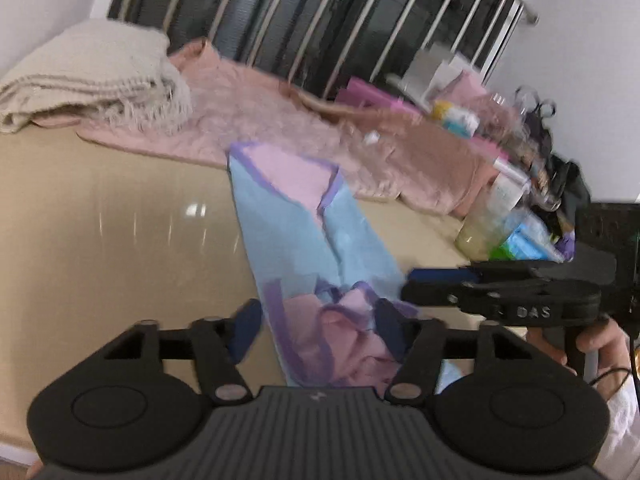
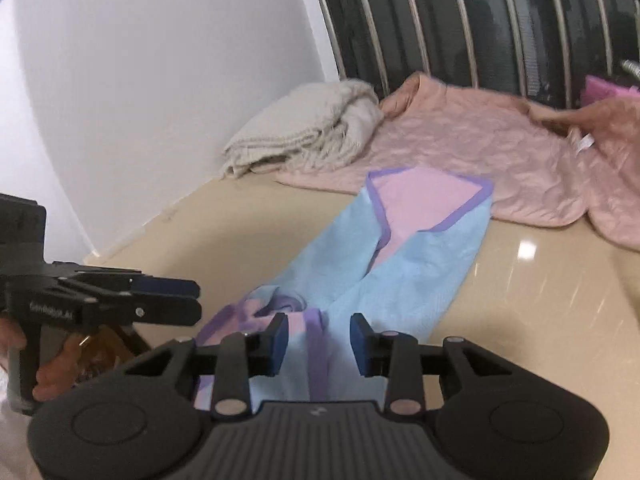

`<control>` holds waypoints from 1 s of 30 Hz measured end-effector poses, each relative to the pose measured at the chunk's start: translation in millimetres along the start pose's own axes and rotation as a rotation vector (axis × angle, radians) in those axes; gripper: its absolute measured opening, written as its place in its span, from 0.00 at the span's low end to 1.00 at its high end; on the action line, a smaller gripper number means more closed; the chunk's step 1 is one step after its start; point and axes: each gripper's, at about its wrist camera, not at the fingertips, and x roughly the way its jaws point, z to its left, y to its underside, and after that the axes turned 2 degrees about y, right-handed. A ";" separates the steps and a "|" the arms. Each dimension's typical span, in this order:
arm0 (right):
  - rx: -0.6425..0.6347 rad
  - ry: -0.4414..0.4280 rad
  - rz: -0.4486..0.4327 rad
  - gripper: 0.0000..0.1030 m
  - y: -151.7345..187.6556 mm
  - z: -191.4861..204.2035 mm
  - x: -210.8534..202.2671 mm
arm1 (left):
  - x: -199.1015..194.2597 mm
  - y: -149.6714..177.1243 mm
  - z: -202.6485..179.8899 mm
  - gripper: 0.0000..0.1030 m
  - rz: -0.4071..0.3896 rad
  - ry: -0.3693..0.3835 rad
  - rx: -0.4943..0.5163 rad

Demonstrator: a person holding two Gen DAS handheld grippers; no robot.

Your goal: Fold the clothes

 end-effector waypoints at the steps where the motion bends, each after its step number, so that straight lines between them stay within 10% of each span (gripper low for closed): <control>1: -0.002 0.016 0.020 0.31 -1.8 0.8 9.0 | 6.4 -1.0 -2.1 0.19 0.024 -0.009 0.023; 4: -0.040 0.038 0.051 0.03 0.5 9.2 24.8 | 13.3 2.4 -14.3 0.03 0.038 -0.007 0.107; 12: 0.069 0.112 -0.153 0.01 1.4 2.0 -18.7 | 15.5 -33.0 -25.0 0.02 -0.111 0.062 0.074; 16: 0.166 0.269 -0.131 0.11 3.9 -22.0 -3.7 | 26.1 -46.5 -9.0 0.64 -0.160 0.051 -0.033; 19: 0.181 0.302 -0.089 0.13 15.5 -27.6 -7.0 | 7.8 -34.9 0.2 0.64 -0.145 0.044 -0.017; 27: 0.066 0.016 -0.044 0.40 9.2 21.1 -8.0 | -8.2 16.2 22.5 0.64 -0.030 0.003 -0.108; 30: 0.031 0.123 0.024 0.04 4.8 30.6 25.9 | -5.3 25.1 18.8 0.64 -0.018 0.006 -0.100</control>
